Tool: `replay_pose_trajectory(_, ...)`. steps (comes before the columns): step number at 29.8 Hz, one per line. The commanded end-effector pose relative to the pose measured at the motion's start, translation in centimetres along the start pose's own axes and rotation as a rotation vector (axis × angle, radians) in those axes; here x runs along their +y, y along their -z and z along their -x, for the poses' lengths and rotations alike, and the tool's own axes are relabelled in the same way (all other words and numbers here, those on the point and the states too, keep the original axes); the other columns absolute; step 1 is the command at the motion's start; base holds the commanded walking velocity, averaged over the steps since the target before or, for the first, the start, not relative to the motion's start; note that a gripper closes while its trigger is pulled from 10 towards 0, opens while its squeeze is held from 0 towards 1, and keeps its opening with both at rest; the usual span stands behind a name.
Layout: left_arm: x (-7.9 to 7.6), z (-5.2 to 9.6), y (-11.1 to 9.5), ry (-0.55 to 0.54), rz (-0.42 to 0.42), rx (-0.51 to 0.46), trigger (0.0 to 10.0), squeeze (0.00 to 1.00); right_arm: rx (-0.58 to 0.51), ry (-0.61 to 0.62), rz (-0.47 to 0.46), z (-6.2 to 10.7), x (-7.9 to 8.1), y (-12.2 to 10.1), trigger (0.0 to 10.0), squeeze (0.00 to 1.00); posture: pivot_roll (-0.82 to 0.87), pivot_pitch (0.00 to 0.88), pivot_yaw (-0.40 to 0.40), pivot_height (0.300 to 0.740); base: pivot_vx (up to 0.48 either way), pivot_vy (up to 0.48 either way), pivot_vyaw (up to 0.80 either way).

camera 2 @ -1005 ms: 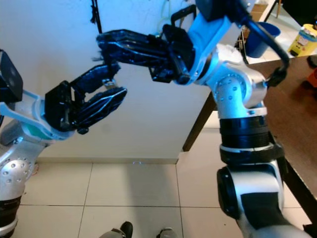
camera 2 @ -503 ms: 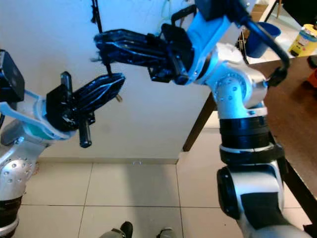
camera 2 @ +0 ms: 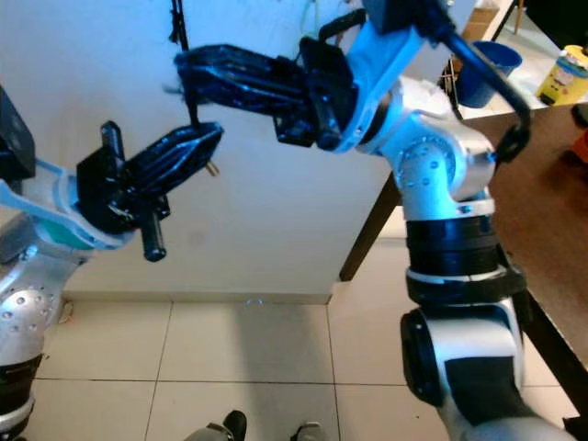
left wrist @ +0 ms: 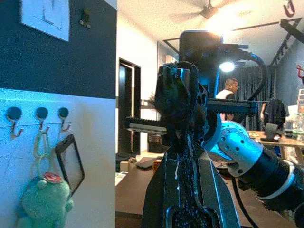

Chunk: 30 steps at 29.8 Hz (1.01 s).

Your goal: Hang keys on a hook

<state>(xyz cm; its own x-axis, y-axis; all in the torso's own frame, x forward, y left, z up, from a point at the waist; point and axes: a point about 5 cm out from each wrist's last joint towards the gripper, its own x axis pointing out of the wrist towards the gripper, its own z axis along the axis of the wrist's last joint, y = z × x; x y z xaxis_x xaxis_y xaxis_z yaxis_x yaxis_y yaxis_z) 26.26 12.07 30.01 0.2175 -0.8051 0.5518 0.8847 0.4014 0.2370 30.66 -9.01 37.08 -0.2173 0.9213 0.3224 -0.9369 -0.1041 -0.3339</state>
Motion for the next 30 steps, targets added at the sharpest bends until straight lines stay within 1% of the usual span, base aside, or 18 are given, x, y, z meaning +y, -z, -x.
replay_pose_trajectory(1,0.1,0.1,0.1,-0.004,0.001,0.012,0.0,0.0,-0.028,0.01,0.029,0.2,0.1,-0.4,10.0,1.0,0.02,0.082,0.005,0.74,0.0,0.0,0.0)
replay_pose_trajectory(4,0.2,0.1,0.1,-0.005,-0.001,0.014,0.0,0.0,-0.042,0.018,0.031,0.2,0.1,-0.4,10.0,1.0,0.02,0.082,0.005,0.74,0.0,0.0,0.0)
replay_pose_trajectory(6,0.3,0.0,0.1,-0.008,-0.007,0.019,0.0,0.0,-0.089,0.054,0.019,0.9,0.2,-0.7,10.0,1.0,0.01,0.083,0.011,0.74,0.0,0.0,0.0)
replay_pose_trajectory(10,0.4,0.0,0.1,-0.008,-0.011,0.022,0.0,0.0,-0.123,0.085,0.008,1.7,0.4,-0.8,10.0,1.0,0.01,0.083,0.015,0.74,0.0,0.0,0.0)
replay_pose_trajectory(13,0.5,0.0,0.0,-0.006,-0.016,0.03,0.0,0.0,-0.153,0.173,0.007,3.0,0.2,-0.6,10.0,1.0,0.01,0.084,0.023,0.74,0.0,0.0,0.0)
replay_pose_trajectory(15,0.5,0.0,0.0,-0.006,-0.016,0.03,0.0,0.0,-0.153,0.173,0.007,3.0,0.2,-0.6,10.0,1.0,0.01,0.084,0.023,0.74,0.0,0.0,0.0)
replay_pose_trajectory(16,0.5,0.0,0.0,-0.006,-0.019,0.033,0.0,0.0,-0.163,0.21,0.01,3.4,0.1,-0.6,10.0,1.0,0.01,0.084,0.026,0.74,0.0,0.0,0.0)
replay_pose_trajectory(17,0.5,0.0,0.0,-0.006,-0.019,0.033,0.0,0.0,-0.163,0.21,0.01,3.4,0.1,-0.6,10.0,1.0,0.01,0.084,0.026,0.74,0.0,0.0,0.0)
replay_pose_trajectory(18,0.6,0.0,0.0,-0.008,-0.021,0.036,0.0,0.0,-0.174,0.259,0.013,4.0,0.0,-0.5,10.0,1.0,0.0,0.085,0.031,0.74,0.0,0.0,0.0)
replay_pose_trajectory(20,0.6,0.0,0.0,-0.008,-0.021,0.036,0.0,0.0,-0.174,0.259,0.013,4.0,0.0,-0.5,10.0,1.0,0.0,0.085,0.031,0.74,0.0,0.0,0.0)
replay_pose_trajectory(21,0.7,0.0,0.0,-0.009,-0.024,0.038,0.0,0.0,-0.182,0.305,0.014,4.7,0.0,-0.4,10.0,1.0,0.0,0.086,0.037,0.74,0.0,0.0,0.0)
replay_pose_trajectory(22,0.7,0.0,0.0,-0.009,-0.024,0.038,0.0,0.0,-0.182,0.305,0.014,4.7,0.0,-0.4,10.0,1.0,0.0,0.086,0.037,0.74,0.0,0.0,0.0)
replay_pose_trajectory(23,0.8,-0.1,0.0,-0.008,-0.028,0.043,0.0,0.0,-0.161,0.344,0.004,5.1,0.0,0.1,10.0,1.0,-0.01,0.086,0.044,0.74,0.0,0.0,0.0)
replay_pose_trajectory(24,0.8,-0.1,0.0,-0.008,-0.028,0.043,0.0,0.0,-0.161,0.344,0.004,5.1,0.0,0.1,10.0,1.0,-0.01,0.086,0.044,0.74,0.0,0.0,0.0)
replay_pose_trajectory(26,0.9,-0.2,0.1,-0.005,-0.035,0.05,0.0,0.0,-0.072,0.303,-0.032,5.5,1.1,1.5,10.0,1.0,-0.01,0.087,0.049,0.74,0.0,0.0,0.0)
replay_pose_trajectory(27,0.9,-0.2,0.1,-0.005,-0.035,0.05,0.0,0.0,-0.072,0.303,-0.032,5.5,1.1,1.5,10.0,1.0,-0.01,0.087,0.049,0.74,0.0,0.0,0.0)
replay_pose_trajectory(28,1.0,-0.3,0.3,-0.001,-0.049,0.067,0.0,0.0,-0.045,0.223,-0.07,5.4,2.2,2.0,10.0,1.0,-0.01,0.088,0.05,0.74,0.0,0.0,0.0)
replay_pose_trajectory(30,1.0,-0.3,0.3,-0.001,-0.049,0.067,0.0,0.0,-0.045,0.223,-0.07,5.4,2.2,2.0,10.0,1.0,-0.01,0.088,0.05,0.74,0.0,0.0,0.0)
